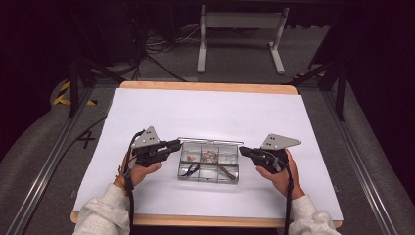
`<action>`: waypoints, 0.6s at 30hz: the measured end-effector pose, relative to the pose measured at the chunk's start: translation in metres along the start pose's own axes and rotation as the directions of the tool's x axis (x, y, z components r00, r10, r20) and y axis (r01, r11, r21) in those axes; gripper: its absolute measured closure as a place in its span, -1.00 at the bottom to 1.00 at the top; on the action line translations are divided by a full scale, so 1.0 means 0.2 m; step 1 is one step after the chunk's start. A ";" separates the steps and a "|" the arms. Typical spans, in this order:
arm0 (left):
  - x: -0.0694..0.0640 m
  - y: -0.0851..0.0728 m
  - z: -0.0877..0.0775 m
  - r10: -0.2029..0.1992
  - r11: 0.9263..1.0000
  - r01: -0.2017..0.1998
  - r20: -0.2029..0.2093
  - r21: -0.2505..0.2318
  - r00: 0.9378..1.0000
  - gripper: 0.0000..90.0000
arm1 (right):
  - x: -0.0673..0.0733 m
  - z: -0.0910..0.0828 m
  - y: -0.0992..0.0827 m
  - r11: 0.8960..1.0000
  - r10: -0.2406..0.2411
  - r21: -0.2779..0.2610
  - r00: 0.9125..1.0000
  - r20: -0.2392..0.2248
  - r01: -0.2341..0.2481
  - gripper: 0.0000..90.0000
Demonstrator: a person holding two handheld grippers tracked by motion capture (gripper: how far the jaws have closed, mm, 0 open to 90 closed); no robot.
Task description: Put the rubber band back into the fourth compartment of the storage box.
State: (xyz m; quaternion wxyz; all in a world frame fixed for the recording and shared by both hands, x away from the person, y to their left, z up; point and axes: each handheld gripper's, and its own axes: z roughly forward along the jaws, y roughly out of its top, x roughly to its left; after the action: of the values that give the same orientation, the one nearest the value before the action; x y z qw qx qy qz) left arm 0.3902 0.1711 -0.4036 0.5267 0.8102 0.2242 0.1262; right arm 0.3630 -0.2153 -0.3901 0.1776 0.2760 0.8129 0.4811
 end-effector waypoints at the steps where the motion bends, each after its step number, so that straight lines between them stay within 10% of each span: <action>1: 0.00 0.00 0.00 0.010 1.000 -0.010 0.000 0.002 1.000 0.80 | 0.00 0.00 0.00 1.000 -0.002 0.000 1.000 -0.001 0.002 1.00; 18: -0.01 -0.01 -0.02 0.025 1.000 -0.025 0.001 0.014 1.000 0.79 | 0.02 0.00 0.01 1.000 -0.008 -0.011 1.000 -0.017 0.008 1.00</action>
State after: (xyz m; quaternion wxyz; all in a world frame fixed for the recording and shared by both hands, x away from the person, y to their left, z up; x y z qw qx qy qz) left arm 0.3865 0.1739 -0.4035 0.5197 0.8165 0.2146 0.1309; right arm 0.3613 -0.2124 -0.3881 0.1741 0.2676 0.8128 0.4872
